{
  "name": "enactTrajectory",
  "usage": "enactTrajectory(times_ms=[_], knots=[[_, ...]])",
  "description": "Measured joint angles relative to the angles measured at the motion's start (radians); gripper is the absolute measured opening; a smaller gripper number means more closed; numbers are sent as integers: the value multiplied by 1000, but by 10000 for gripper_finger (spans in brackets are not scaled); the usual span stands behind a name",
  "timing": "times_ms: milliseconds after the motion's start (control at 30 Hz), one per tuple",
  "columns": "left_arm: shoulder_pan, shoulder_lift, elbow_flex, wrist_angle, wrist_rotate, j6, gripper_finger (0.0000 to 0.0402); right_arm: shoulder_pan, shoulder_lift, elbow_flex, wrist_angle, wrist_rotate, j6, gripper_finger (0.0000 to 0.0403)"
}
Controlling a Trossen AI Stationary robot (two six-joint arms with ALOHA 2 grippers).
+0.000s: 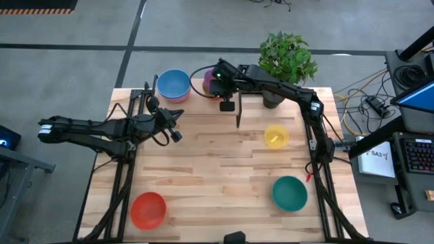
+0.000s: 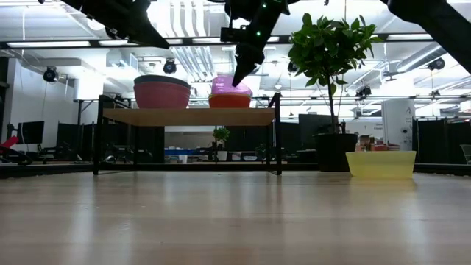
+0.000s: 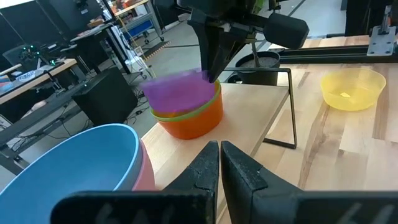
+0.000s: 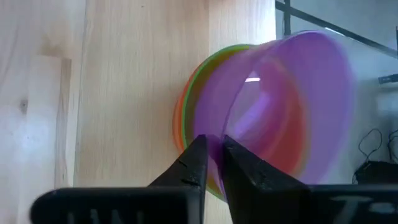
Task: Place and stack bowls onto a shelf
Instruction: Stack the small purple bowl on top of the small green bowl on the shelf, then stack the big orange bowl on top of the big blue bowl on the shelf
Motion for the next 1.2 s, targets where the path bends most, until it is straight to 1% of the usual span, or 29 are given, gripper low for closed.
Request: enactTrajectory(times_ms=[233, 367, 467, 567, 633, 733, 767, 833, 933, 1000, 1100, 1200], knots=[[0, 0, 0, 1, 0, 0, 0, 0, 0, 0, 34, 3, 8, 83], [0, 0, 0, 1, 0, 0, 0, 1, -10, 0, 51, 2, 19, 101], [0, 0, 0, 0, 0, 0, 0, 0, -28, 0, 55, -60, 64, 105], [0, 0, 0, 0, 0, 0, 0, -4, -32, 0, 60, -153, 107, 102], [0, 0, 0, 1, 0, 0, 0, -10, -32, -8, 94, -179, 132, 94], [0, 0, 0, 2, 0, 0, 0, -16, -32, -55, 199, -216, 166, 73], [-1, -1, 0, 2, 1, 0, 0, -17, -32, -74, 231, -240, 174, 65], [-6, -7, 0, -19, 13, -18, 0, -15, -34, -106, 237, -313, 169, 48], [-26, -34, 0, -94, 69, -95, 0, 8, -55, -153, 205, -453, 150, 21], [-38, -61, 1, -139, 125, -162, 0, 31, -87, -198, 190, -513, 146, 12], [-46, -91, 17, -200, 270, -271, 0, 79, -145, -292, 199, -520, 135, 10], [-49, -101, 31, -202, 418, -357, 0, 137, -211, -413, 240, -519, 129, 9]])
